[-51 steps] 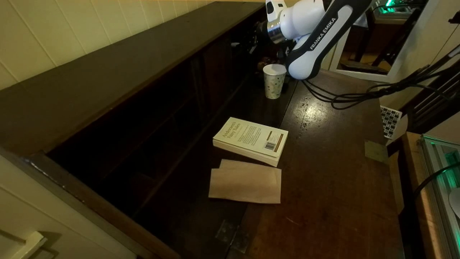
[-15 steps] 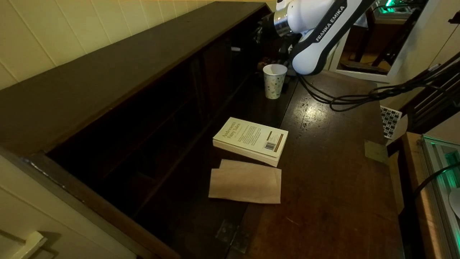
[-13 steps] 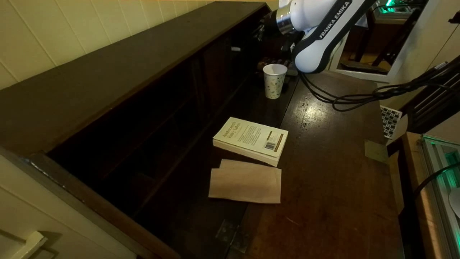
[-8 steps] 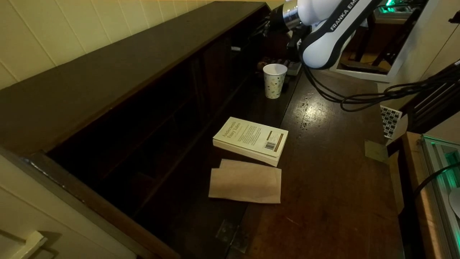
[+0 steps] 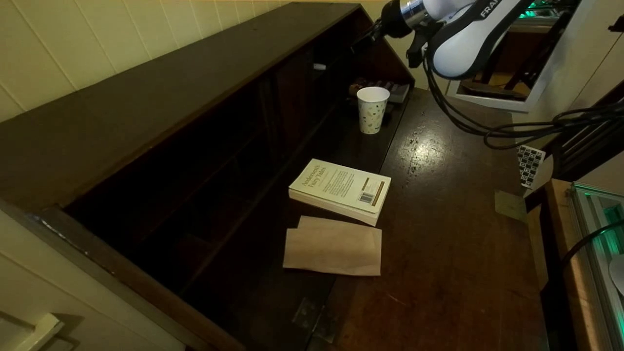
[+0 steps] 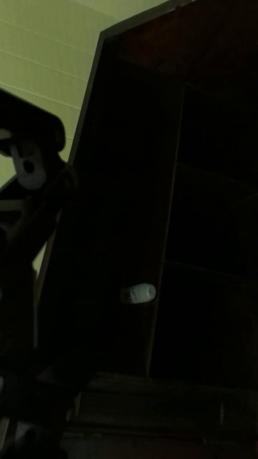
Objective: Take the marker out of the coffee cup and put it on the top shelf.
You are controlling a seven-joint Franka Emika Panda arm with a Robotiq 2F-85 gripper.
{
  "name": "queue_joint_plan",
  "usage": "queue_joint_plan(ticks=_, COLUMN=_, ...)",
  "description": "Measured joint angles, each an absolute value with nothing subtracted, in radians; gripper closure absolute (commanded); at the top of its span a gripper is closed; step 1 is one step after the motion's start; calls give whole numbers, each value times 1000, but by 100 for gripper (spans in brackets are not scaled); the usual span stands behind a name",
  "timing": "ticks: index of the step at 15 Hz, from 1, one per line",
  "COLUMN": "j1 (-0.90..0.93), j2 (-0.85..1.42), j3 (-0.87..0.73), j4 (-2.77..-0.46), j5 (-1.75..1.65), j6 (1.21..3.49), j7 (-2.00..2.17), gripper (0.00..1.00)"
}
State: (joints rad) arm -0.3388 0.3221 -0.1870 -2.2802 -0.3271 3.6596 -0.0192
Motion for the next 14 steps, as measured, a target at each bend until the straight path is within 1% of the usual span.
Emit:
queue_joint_plan(ticks=7, j1=-443, j2=204, j3=-117, j4=-2355, j5=-501, j6=3508, j7=151, gripper=0)
queue_joint_plan(ticks=14, j1=-588, j2=140, j3=16, j4=-2392, j5=-673, j6=3401, j7=343, gripper=0)
